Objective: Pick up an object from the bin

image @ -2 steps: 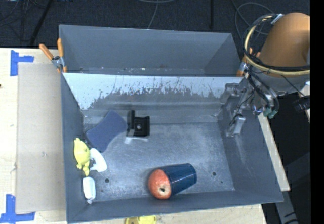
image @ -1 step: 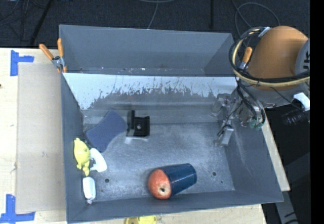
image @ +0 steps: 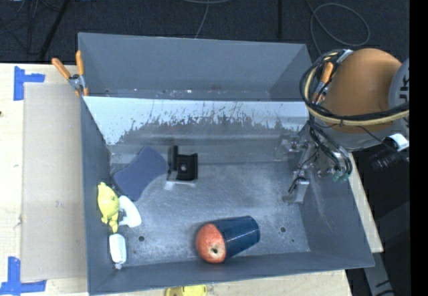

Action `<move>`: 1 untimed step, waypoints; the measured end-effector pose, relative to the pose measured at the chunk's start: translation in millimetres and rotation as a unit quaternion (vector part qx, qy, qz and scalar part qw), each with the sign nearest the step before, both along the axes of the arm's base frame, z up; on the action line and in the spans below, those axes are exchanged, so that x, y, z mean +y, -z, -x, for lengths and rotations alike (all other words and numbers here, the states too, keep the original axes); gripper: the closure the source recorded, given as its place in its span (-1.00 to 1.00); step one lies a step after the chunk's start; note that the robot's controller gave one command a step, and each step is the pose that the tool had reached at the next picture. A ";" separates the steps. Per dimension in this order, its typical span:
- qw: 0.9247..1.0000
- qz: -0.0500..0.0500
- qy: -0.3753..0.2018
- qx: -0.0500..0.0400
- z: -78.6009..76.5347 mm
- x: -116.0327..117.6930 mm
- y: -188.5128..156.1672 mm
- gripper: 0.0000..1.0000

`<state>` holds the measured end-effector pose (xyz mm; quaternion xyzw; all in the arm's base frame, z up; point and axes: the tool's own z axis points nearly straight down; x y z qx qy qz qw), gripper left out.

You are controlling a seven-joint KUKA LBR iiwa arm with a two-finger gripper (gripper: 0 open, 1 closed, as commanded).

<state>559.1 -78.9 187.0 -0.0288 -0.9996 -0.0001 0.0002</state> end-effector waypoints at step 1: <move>0.998 0.000 0.062 0.000 15.2 6.5 23.7 -1.00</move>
Offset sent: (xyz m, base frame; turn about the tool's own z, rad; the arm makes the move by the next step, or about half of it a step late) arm -0.0359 0.0338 -0.0712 0.0538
